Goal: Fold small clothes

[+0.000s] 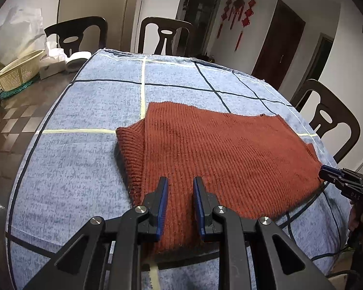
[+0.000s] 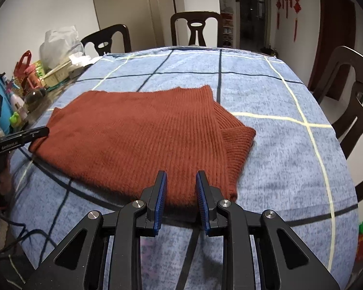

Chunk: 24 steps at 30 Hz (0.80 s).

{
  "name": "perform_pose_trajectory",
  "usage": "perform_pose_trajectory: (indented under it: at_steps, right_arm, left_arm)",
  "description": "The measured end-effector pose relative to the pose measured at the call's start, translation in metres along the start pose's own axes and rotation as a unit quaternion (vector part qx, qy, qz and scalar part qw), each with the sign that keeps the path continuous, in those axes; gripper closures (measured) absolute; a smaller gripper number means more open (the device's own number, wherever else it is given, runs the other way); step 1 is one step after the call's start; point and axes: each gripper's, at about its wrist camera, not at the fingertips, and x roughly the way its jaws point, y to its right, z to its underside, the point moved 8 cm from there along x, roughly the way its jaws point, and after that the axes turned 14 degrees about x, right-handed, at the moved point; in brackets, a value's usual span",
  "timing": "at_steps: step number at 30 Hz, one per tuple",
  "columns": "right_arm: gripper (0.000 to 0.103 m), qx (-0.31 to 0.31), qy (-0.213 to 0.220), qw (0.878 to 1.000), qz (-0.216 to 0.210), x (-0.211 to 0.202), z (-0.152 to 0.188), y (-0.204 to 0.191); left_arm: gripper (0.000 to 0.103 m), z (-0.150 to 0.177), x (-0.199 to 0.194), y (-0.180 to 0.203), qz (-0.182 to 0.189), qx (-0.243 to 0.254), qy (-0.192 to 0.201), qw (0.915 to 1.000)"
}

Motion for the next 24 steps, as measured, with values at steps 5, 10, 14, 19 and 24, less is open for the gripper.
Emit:
perform_pose_trajectory:
  at_steps: [5, 10, 14, 19, 24]
  right_arm:
    - [0.078, -0.005, 0.008, 1.0, 0.005, -0.003, 0.001, -0.007]
    - [0.078, -0.028, 0.015, 0.999, -0.01, -0.008, 0.001, -0.027]
    - [0.078, -0.04, 0.003, 0.999, -0.009, 0.005, 0.001, -0.034]
    - [0.078, -0.048, 0.007, 0.999, -0.013, 0.008, -0.005, -0.042]
    - [0.078, -0.052, 0.007, 0.999, -0.011, 0.016, -0.011, -0.047]
  left_arm:
    - [0.08, 0.003, 0.004, 0.003, -0.008, 0.013, -0.004, 0.9999]
    - [0.08, 0.004, -0.007, 0.007, -0.007, 0.007, 0.006, 0.9999]
    - [0.08, 0.007, -0.007, 0.006, -0.019, 0.011, 0.001, 0.9998]
    - [0.077, 0.0, -0.01, 0.003, -0.036, 0.009, 0.002, 0.9993]
    - [0.075, -0.007, -0.008, -0.005, -0.061, 0.011, 0.004, 0.9981]
